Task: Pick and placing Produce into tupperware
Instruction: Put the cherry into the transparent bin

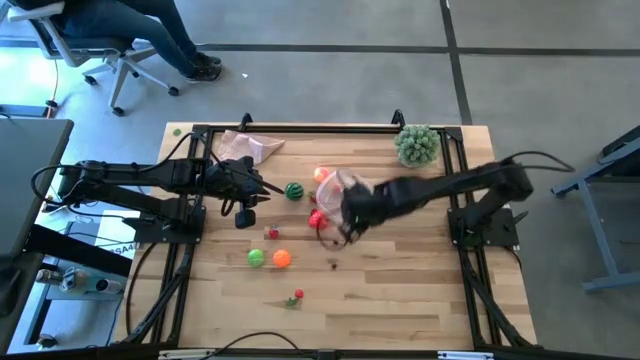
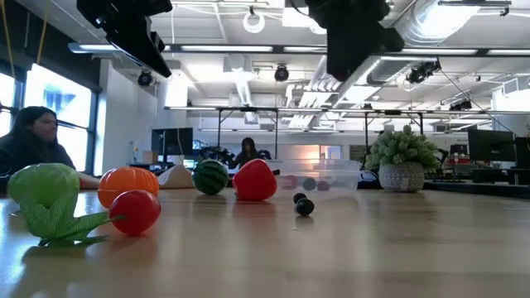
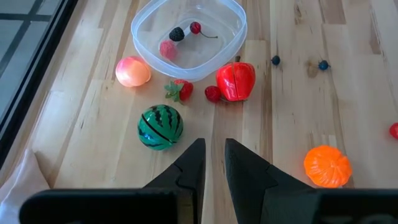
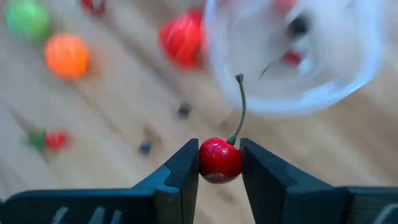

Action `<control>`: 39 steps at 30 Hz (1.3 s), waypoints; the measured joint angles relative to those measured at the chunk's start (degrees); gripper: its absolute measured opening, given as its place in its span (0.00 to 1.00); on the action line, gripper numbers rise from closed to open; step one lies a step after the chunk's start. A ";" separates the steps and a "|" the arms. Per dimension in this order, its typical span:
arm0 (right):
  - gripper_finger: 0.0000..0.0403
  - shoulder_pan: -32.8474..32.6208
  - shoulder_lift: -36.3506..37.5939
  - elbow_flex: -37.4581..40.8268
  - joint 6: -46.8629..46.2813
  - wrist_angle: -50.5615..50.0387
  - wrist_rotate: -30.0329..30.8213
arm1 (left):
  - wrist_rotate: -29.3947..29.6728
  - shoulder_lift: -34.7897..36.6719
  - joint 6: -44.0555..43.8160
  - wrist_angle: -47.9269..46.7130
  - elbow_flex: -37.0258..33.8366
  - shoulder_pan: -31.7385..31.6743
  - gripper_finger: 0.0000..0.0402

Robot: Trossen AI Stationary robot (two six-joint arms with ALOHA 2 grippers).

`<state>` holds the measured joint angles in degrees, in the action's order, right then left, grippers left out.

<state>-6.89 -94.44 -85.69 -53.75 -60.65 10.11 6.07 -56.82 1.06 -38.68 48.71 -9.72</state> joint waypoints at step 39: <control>0.24 20.78 -21.85 -0.04 36.55 11.65 -17.21 | -0.01 0.01 0.00 0.00 0.00 -0.01 0.13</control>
<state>13.89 -116.29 -85.73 -17.20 -49.00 -7.10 6.05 -56.81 1.06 -38.68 48.71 -9.73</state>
